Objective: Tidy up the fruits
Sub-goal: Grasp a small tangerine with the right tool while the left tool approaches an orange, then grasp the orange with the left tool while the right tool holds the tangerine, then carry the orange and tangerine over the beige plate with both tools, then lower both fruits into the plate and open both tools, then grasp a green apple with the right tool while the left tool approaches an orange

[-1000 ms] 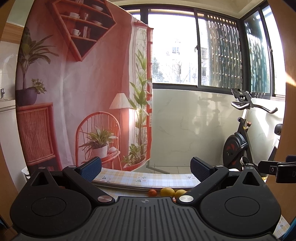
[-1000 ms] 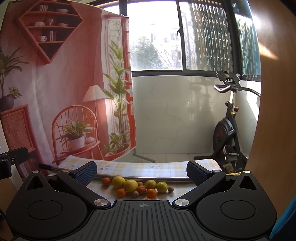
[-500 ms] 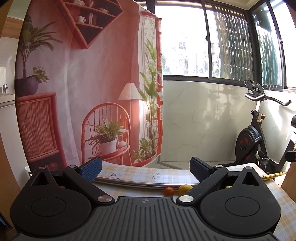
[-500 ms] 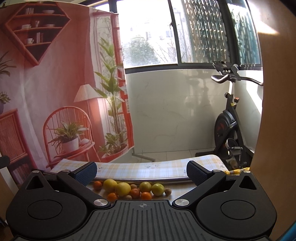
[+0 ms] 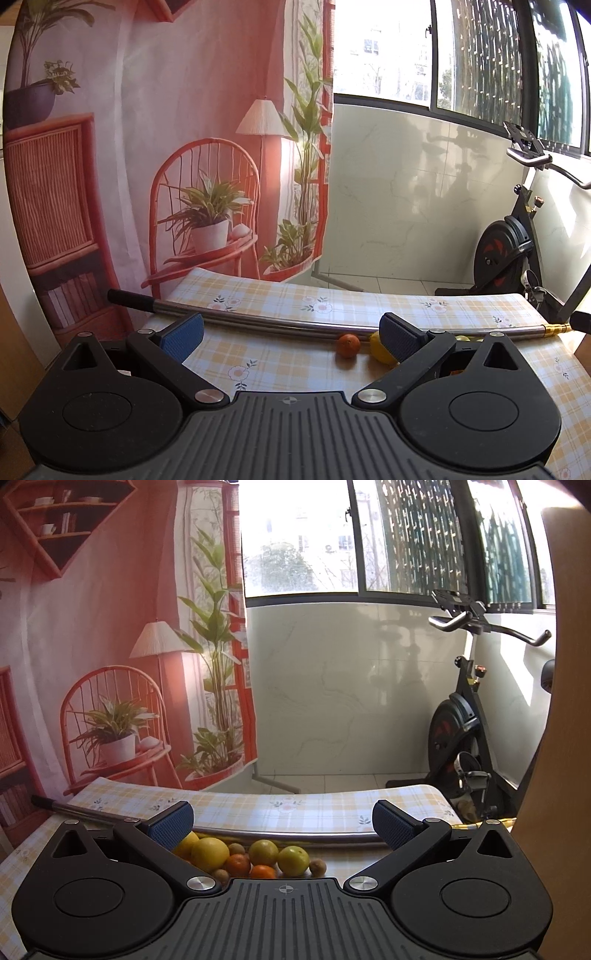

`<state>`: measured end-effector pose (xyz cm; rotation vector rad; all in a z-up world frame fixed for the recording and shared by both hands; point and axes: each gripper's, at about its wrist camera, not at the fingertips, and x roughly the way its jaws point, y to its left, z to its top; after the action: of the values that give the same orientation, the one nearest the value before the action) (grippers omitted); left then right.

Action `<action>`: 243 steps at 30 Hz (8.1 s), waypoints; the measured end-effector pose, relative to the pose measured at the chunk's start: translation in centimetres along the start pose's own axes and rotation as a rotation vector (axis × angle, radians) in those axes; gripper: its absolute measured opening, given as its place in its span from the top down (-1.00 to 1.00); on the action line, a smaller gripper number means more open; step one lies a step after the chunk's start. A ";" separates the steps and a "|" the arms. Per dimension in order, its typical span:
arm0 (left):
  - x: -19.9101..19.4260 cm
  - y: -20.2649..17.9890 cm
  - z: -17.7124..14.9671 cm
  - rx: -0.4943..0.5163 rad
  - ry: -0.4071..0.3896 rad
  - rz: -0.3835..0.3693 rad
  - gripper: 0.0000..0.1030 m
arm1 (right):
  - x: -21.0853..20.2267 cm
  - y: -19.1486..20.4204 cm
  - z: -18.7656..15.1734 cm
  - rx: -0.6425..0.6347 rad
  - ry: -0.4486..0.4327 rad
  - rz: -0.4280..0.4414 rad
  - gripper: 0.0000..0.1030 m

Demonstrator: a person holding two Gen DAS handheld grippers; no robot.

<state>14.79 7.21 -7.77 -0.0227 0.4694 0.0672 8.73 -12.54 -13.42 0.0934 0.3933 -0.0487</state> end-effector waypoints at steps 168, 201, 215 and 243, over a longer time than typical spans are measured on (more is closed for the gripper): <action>11.9 -6.6 -13.8 0.152 0.409 -0.421 0.20 | 9.2 5.7 -12.8 -0.029 0.481 0.242 0.42; 9.8 -6.3 -14.3 0.143 0.427 -0.427 0.17 | 7.5 5.4 -13.2 -0.049 0.543 0.237 0.31; 8.2 -5.2 -12.5 0.087 0.321 -0.390 -0.10 | 6.8 4.8 -11.8 -0.026 0.486 0.235 0.09; 12.2 0.5 -2.9 -0.088 0.135 -0.219 -0.10 | 10.9 -1.5 -5.7 -0.053 0.272 0.079 0.10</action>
<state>24.27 8.37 -15.88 -0.1652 0.5955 -0.1299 16.56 -13.77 -22.99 0.0627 0.6620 0.0532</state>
